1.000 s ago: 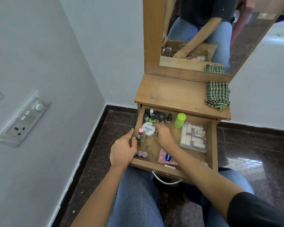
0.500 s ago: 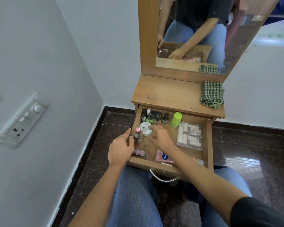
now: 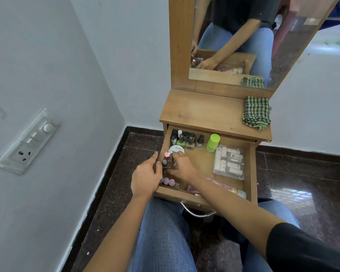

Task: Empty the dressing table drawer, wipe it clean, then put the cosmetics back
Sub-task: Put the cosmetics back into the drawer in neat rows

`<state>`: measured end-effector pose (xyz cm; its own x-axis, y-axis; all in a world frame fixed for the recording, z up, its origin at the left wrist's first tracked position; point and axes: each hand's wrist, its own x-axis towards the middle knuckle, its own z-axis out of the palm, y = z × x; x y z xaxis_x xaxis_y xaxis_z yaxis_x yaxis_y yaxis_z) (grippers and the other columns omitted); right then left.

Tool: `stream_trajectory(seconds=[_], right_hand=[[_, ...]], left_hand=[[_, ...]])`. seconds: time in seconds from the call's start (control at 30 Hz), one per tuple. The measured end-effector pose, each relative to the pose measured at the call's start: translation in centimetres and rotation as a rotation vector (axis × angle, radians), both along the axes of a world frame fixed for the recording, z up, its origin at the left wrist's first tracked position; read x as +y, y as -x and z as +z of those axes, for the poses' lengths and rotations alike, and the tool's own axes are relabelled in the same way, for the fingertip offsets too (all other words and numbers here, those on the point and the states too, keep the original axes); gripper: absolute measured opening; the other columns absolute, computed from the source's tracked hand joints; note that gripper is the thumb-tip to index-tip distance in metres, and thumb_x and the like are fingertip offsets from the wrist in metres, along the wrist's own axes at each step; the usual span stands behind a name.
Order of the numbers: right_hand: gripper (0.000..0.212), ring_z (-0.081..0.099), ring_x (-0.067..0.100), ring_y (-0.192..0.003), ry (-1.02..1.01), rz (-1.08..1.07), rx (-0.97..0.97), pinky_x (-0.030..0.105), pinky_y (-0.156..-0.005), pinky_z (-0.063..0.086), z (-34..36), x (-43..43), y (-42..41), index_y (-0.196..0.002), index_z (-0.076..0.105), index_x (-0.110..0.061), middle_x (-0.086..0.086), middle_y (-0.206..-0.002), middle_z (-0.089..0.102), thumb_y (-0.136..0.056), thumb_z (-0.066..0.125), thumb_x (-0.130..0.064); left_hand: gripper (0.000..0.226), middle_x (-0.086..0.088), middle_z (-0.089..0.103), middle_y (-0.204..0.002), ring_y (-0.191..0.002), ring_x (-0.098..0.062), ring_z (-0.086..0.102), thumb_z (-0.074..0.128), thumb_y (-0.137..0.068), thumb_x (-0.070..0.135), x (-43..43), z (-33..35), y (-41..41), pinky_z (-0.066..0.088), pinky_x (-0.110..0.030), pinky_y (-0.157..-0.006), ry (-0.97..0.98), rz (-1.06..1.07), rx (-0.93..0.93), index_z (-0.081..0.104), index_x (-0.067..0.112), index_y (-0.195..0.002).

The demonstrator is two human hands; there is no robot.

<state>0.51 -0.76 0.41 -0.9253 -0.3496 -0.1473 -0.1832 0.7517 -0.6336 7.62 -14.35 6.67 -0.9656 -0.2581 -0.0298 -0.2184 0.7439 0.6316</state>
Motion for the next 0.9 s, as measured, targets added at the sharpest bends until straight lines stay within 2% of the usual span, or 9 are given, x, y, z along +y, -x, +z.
stream_trajectory(seconds=[0.13, 0.33, 0.4, 0.5, 0.57, 0.67, 0.77, 0.9], right_hand=[[0.055, 0.054, 0.024, -0.101, 0.006, 0.008, 0.001, 0.018, -0.078, 0.039, -0.4, 0.1, -0.1, -0.122, 0.054, -0.003, 0.015, -0.119, 0.051, -0.074, 0.079, -0.017], [0.056, 0.054, 0.026, -0.106, 0.012, 0.011, 0.002, 0.025, -0.086, 0.042, -0.6, 0.0, -0.2, -0.122, 0.054, -0.002, 0.015, -0.120, 0.052, -0.074, 0.079, -0.017], [0.057, 0.055, 0.025, -0.103, 0.017, 0.012, -0.006, 0.026, -0.084, 0.044, -0.5, -0.1, -0.1, -0.121, 0.053, -0.002, 0.015, -0.120, 0.052, -0.073, 0.079, -0.017], [0.055, 0.053, 0.018, -0.089, 0.023, 0.012, -0.034, 0.022, -0.074, 0.044, -0.5, 0.3, 0.0, -0.120, 0.052, -0.004, 0.014, -0.117, 0.051, -0.073, 0.080, -0.014], [0.050, 0.052, 0.016, -0.085, 0.062, -0.056, -0.036, 0.021, -0.071, 0.043, -0.6, 1.2, 0.0, -0.119, 0.053, -0.006, 0.013, -0.117, 0.052, -0.075, 0.077, -0.009], [0.047, 0.054, 0.021, -0.098, 0.115, -0.247, 0.016, 0.030, -0.086, 0.047, -0.5, 2.8, 0.3, -0.122, 0.051, -0.008, 0.011, -0.119, 0.050, -0.079, 0.071, -0.005], [0.056, 0.055, 0.022, -0.105, 0.124, -0.295, 0.034, 0.036, -0.097, 0.046, -0.5, 3.7, 0.9, -0.131, 0.049, -0.009, 0.009, -0.125, 0.048, -0.080, 0.072, -0.004], [0.049, 0.059, 0.025, -0.104, 0.156, -0.237, 0.036, 0.031, -0.093, 0.049, -0.7, 3.4, 1.4, -0.127, 0.056, -0.006, 0.013, -0.124, 0.053, -0.080, 0.069, 0.001]], left_hand=[[0.042, 0.000, 0.066, -0.075, -0.071, -0.018, 0.062, 0.045, -0.096, 0.032, -0.1, -0.2, 0.1, 0.054, -0.037, -0.072, -0.008, 0.002, 0.015, 0.053, 0.030, -0.137], [0.042, 0.008, 0.055, -0.065, -0.066, -0.014, 0.059, 0.046, -0.096, 0.031, -0.1, -0.4, 0.1, 0.051, -0.032, -0.067, 0.002, -0.011, 0.013, 0.053, 0.029, -0.138], [0.042, 0.009, 0.054, -0.065, -0.065, -0.012, 0.058, 0.046, -0.096, 0.031, -0.1, -0.4, 0.1, 0.050, -0.031, -0.067, 0.006, -0.011, 0.013, 0.053, 0.029, -0.138], [0.041, 0.009, 0.054, -0.064, -0.064, -0.010, 0.056, 0.046, -0.097, 0.031, -0.1, -0.4, 0.0, 0.048, -0.029, -0.065, 0.004, -0.008, 0.015, 0.053, 0.029, -0.137], [0.041, 0.010, 0.054, -0.062, -0.062, -0.010, 0.056, 0.046, -0.097, 0.030, -0.1, -0.4, 0.0, 0.047, -0.028, -0.064, -0.002, -0.006, 0.017, 0.053, 0.029, -0.137], [0.041, 0.011, 0.053, -0.062, -0.063, -0.009, 0.057, 0.047, -0.096, 0.030, -0.1, -0.4, 0.1, 0.047, -0.028, -0.065, -0.007, -0.002, 0.015, 0.053, 0.029, -0.137], [0.041, 0.011, 0.053, -0.063, -0.063, -0.009, 0.056, 0.046, -0.097, 0.030, -0.1, -0.4, 0.0, 0.048, -0.029, -0.065, -0.002, -0.005, 0.012, 0.053, 0.029, -0.137], [0.041, 0.011, 0.054, -0.063, -0.065, -0.011, 0.058, 0.046, -0.096, 0.031, 0.0, -0.4, 0.1, 0.051, -0.031, -0.067, -0.007, -0.003, 0.004, 0.053, 0.029, -0.137]])
